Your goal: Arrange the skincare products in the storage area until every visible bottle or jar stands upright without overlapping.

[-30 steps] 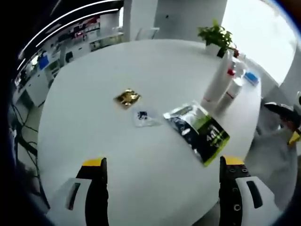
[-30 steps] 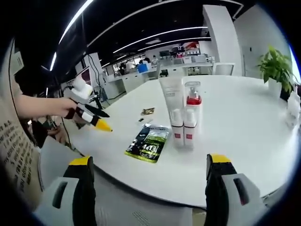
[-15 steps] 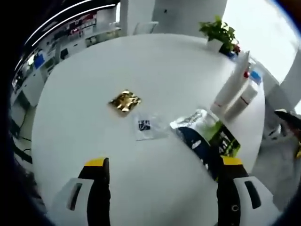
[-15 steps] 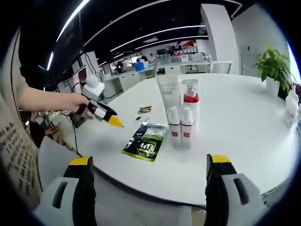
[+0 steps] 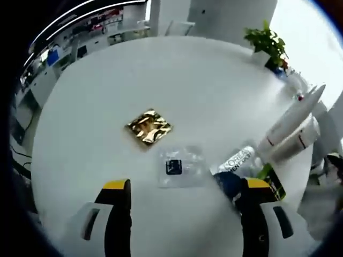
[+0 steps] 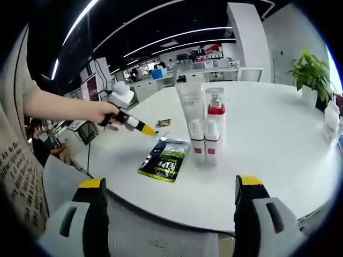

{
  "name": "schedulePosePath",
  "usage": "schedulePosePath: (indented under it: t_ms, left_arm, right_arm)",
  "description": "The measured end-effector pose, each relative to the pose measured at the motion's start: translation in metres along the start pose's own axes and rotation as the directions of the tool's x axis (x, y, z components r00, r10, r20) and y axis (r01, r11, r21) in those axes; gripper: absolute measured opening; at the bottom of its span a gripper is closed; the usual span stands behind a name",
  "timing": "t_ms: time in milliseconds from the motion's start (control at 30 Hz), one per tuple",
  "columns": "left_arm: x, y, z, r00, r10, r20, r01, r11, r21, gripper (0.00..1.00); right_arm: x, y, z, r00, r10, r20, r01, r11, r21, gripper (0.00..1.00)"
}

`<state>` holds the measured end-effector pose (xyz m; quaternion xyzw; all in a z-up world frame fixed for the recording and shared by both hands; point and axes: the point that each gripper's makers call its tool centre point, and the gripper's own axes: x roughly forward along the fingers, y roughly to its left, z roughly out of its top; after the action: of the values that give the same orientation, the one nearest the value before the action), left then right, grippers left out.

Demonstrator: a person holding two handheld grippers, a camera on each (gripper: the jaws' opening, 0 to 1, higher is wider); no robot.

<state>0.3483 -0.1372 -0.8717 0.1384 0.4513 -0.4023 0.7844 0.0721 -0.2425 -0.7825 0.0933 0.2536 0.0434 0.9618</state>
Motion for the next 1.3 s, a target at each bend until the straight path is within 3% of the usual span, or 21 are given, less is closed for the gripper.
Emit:
schedulePosePath:
  t_ms: [200, 333, 600, 800, 900, 1067, 1233, 1300]
  left_arm:
    - [0.013, 0.004, 0.008, 0.999, 0.032, -0.005, -0.032, 0.999, 0.004, 0.79]
    - [0.022, 0.010, 0.016, 0.998, 0.066, -0.001, -0.066, 0.997, -0.046, 0.77]
    - [0.037, 0.011, 0.016, 0.993, 0.110, -0.034, -0.111, 0.994, -0.015, 0.69]
    - [0.038, 0.013, 0.016, 0.990, 0.136, -0.034, -0.134, 0.990, 0.052, 0.65]
    - [0.038, 0.014, 0.016, 0.990, 0.137, -0.023, -0.136, 0.990, 0.044, 0.64]
    - [0.037, 0.016, 0.015, 0.989, 0.146, -0.008, -0.145, 0.989, 0.029, 0.55]
    - [0.038, 0.021, 0.014, 0.989, 0.145, -0.002, -0.145, 0.989, 0.027, 0.39]
    - [0.038, 0.021, 0.014, 0.989, 0.145, 0.001, -0.145, 0.989, 0.026, 0.39]
  right_arm:
    - [0.000, -0.001, 0.000, 1.000, -0.003, -0.005, 0.003, 1.000, 0.002, 0.99]
    - [0.001, -0.003, 0.000, 1.000, -0.006, -0.007, 0.006, 1.000, 0.006, 0.99]
    - [0.003, -0.004, 0.000, 1.000, -0.011, -0.017, 0.011, 1.000, 0.005, 0.99]
    - [0.005, -0.004, 0.000, 1.000, -0.011, -0.018, 0.011, 1.000, 0.012, 0.99]
    - [0.005, -0.004, -0.001, 1.000, -0.011, -0.019, 0.012, 1.000, 0.012, 0.98]
    - [0.006, -0.005, 0.000, 1.000, -0.013, -0.014, 0.013, 1.000, 0.017, 0.98]
    - [0.007, -0.004, -0.001, 1.000, -0.015, -0.013, 0.015, 1.000, 0.016, 0.98]
    - [0.007, -0.004, -0.001, 1.000, -0.017, -0.012, 0.017, 1.000, 0.016, 0.98]
